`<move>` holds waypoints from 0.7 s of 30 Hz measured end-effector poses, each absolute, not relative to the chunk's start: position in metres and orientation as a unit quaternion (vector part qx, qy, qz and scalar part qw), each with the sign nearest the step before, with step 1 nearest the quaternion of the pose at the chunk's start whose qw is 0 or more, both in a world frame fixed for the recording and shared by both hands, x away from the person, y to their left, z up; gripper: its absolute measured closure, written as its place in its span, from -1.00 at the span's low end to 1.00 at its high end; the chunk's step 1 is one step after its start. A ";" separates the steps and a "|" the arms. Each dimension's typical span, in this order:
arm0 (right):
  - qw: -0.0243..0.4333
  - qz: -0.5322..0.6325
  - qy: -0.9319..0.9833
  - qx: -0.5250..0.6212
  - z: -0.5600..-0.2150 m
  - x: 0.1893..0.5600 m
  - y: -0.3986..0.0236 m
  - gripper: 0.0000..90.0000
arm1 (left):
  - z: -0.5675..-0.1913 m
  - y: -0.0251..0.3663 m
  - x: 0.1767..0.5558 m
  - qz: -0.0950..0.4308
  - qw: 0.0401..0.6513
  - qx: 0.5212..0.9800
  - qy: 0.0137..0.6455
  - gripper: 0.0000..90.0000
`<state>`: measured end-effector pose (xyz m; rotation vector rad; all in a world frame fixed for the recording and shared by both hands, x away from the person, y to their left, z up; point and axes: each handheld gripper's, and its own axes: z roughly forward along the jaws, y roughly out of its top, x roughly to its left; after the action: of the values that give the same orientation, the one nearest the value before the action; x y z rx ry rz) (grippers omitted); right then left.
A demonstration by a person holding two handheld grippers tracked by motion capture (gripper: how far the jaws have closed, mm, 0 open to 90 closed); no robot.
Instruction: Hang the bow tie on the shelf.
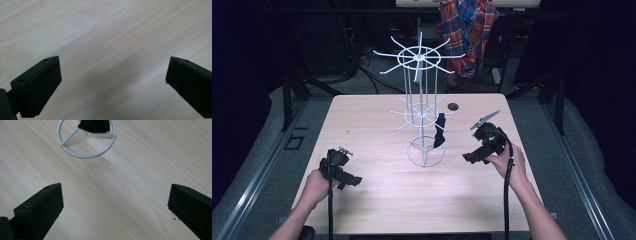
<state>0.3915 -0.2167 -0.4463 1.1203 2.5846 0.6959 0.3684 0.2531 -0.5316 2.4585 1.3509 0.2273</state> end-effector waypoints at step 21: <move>0.085 0.182 0.888 0.413 -0.491 0.378 -0.268 -1.00 | -0.533 0.251 0.369 0.083 0.163 0.860 0.476 -1.00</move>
<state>0.3784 -0.2680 -0.4913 1.2328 2.6480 0.5422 0.3694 0.2507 -0.5326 2.4529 1.3591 0.2374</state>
